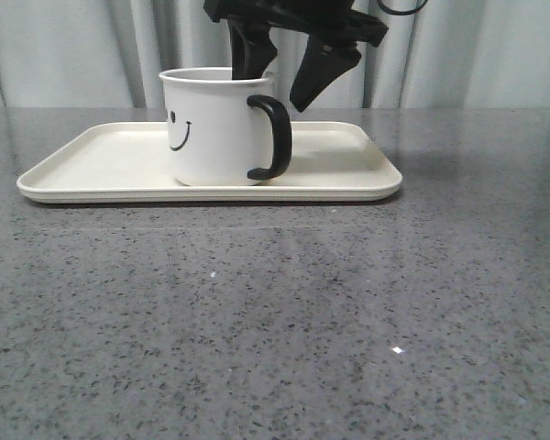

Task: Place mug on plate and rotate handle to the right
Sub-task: 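Lower the right gripper into the mug and grip its rim, then rotate the mug with the right gripper, turning the handle sideways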

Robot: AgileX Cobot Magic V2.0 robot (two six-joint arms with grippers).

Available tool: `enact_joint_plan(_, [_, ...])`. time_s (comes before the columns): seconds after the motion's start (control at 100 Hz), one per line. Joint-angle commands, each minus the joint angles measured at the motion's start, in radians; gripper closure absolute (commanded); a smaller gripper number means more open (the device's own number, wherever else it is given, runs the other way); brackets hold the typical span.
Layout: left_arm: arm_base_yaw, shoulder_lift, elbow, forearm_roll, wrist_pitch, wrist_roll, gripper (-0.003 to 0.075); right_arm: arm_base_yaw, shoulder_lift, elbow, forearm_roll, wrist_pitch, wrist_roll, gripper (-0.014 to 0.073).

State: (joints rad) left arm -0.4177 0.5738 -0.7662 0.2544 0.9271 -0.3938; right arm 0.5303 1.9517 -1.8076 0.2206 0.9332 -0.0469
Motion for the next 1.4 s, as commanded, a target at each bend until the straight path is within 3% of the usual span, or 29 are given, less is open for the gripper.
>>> enact_joint_plan(0.0, [-0.005, 0.001, -0.024, 0.019, -0.072, -0.007, 0.0290, -0.003, -0.057, -0.034, 0.005, -0.030, -0.002, 0.0165])
enact_joint_plan(0.16, [-0.005, 0.001, -0.024, 0.019, -0.072, -0.007, 0.0290, -0.003, -0.057, -0.034, 0.006, -0.030, -0.002, 0.0336])
enact_joint_plan(0.39, [-0.005, 0.001, -0.024, 0.019, -0.072, -0.007, 0.0290, -0.003, -0.057, -0.043, 0.058, -0.036, -0.010, 0.0668])
enact_joint_plan(0.57, [-0.005, 0.001, -0.024, 0.019, -0.072, -0.007, 0.0290, -0.003, -0.057, -0.105, 0.058, 0.033, -0.084, 0.0659])
enact_joint_plan(0.8, [-0.005, 0.001, -0.024, 0.019, -0.072, -0.007, 0.0290, -0.003, -0.057, -0.214, 0.058, 0.194, -0.330, 0.0659])
enact_joint_plan(1.16, [-0.005, 0.001, -0.024, 0.019, -0.072, -0.007, 0.0290, -0.003, -0.014, -0.294, 0.138, 0.286, -0.710, 0.0657])
enact_joint_plan(1.39, [-0.005, 0.001, -0.024, 0.019, -0.072, -0.007, 0.0290, -0.004, 0.104, -0.478, 0.138, 0.402, -0.752, 0.0657])
